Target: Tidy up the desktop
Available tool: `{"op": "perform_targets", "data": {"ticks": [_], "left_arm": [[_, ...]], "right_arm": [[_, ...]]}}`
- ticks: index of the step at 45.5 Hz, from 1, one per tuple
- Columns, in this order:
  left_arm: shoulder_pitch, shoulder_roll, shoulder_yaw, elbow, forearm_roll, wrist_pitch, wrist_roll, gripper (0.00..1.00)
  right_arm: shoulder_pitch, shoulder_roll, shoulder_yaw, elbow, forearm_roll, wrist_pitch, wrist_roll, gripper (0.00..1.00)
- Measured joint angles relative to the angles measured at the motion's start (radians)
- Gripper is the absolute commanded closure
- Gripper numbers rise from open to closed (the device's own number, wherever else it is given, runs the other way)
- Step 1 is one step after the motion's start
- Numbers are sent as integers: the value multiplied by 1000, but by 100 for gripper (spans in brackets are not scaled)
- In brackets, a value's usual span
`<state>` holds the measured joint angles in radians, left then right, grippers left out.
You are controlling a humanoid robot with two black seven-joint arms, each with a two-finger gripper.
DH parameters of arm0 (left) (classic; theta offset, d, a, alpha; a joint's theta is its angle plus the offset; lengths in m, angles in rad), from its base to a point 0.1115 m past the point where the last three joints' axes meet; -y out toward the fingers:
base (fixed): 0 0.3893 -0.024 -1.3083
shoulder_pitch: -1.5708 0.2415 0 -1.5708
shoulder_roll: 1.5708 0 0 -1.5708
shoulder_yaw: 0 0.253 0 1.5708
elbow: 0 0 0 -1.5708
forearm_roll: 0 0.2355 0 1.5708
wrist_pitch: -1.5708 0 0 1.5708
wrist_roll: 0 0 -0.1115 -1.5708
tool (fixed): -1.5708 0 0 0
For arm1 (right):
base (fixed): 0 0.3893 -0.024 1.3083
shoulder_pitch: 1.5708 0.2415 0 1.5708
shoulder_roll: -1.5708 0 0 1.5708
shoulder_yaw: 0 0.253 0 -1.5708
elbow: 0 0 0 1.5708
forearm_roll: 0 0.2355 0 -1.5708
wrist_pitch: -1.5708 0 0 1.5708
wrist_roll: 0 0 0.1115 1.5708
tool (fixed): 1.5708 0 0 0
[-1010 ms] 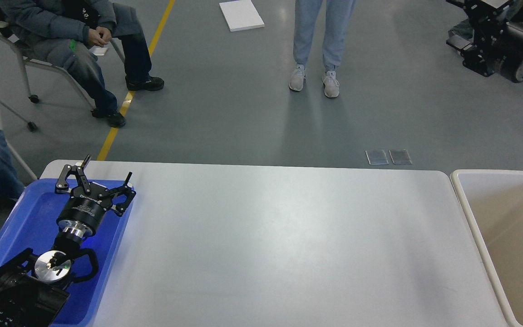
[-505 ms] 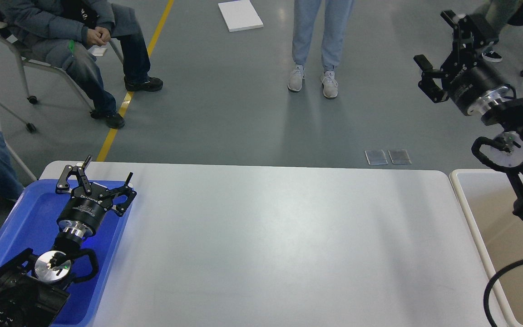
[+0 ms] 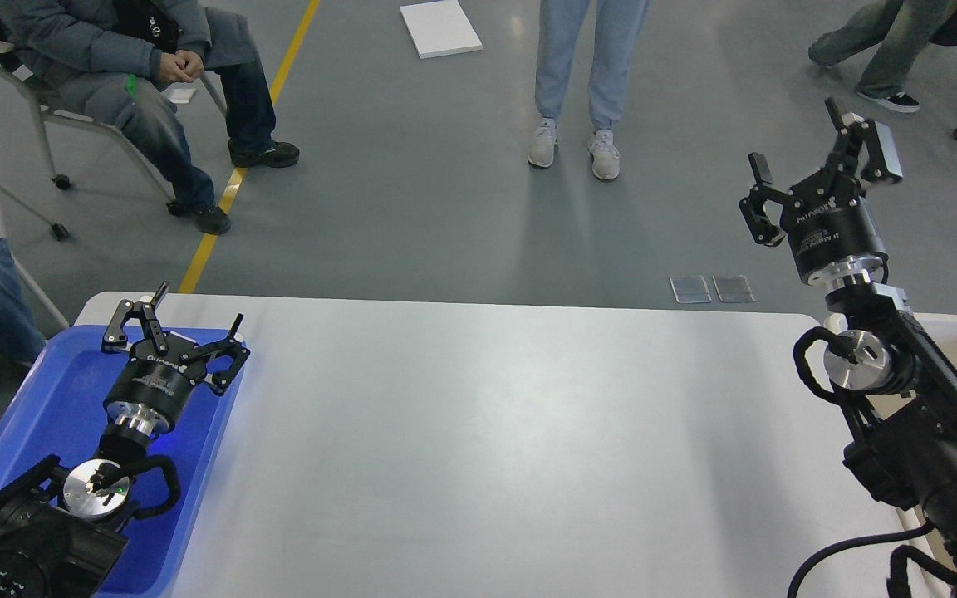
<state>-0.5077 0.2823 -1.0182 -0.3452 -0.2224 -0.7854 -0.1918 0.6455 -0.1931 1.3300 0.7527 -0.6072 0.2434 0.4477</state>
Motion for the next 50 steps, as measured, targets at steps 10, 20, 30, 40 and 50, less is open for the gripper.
{"op": "perform_targets", "data": {"ticks": [10, 20, 30, 40, 50], "left_arm": [[0, 0, 0, 0, 0, 0, 0, 0], [0, 0, 0, 0, 0, 0, 0, 0], [0, 0, 0, 0, 0, 0, 0, 0], [0, 0, 0, 0, 0, 0, 0, 0], [0, 0, 0, 0, 0, 0, 0, 0]], "right_arm": [[-103, 54, 41, 0, 0, 0, 39, 0], [-175, 90, 51, -1, 0, 2, 52, 0], [-206, 100, 39, -7, 0, 3, 57, 0], [-211, 94, 26, -17, 0, 3, 58, 0], [-205, 83, -8, -39, -1, 3, 58, 0]]}}
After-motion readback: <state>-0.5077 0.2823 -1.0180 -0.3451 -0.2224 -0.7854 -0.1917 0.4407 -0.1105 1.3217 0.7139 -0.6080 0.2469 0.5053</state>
